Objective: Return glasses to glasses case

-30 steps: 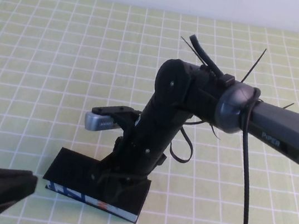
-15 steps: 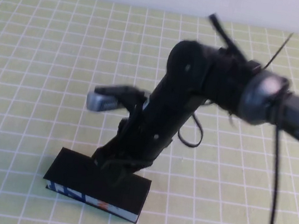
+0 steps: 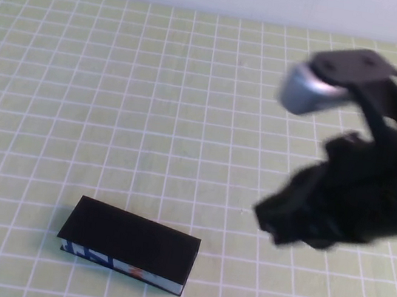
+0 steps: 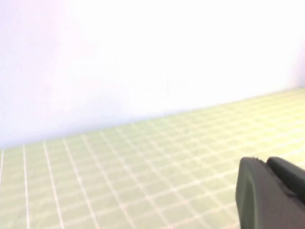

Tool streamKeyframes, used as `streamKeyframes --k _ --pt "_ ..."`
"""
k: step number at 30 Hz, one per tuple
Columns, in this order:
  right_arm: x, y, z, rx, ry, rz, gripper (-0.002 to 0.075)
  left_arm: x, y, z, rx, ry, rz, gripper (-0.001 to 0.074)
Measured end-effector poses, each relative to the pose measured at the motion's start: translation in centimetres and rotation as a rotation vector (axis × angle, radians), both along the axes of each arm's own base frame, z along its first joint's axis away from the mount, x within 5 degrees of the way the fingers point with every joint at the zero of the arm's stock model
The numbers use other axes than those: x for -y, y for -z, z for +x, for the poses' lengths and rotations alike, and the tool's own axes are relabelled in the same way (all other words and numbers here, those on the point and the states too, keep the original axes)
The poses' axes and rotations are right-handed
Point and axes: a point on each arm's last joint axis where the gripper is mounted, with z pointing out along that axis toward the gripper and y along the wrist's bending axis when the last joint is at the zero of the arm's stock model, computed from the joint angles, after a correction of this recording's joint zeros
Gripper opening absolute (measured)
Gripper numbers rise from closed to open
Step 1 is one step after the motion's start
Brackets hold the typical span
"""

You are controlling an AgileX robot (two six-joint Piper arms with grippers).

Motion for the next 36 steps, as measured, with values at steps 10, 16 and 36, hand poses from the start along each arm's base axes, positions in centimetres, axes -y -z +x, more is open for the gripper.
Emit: streamKeyframes --k 10,16,36 --pt "8.5 1.4 -8.6 0.173 0.111 0.158 -0.0011 0.0 3.8 0.7 -0.074 -0.024 0.025 -0.0004" --pt "10.7 5.0 -10.5 0.275 0.172 0.278 -0.0011 0.2 4.1 0.7 -0.100 -0.010 0.037 -0.0004" --pt "11.5 13.4 -9.5 0.482 0.246 0.294 -0.0011 0.2 4.1 0.7 -0.106 -0.007 0.039 -0.0004"
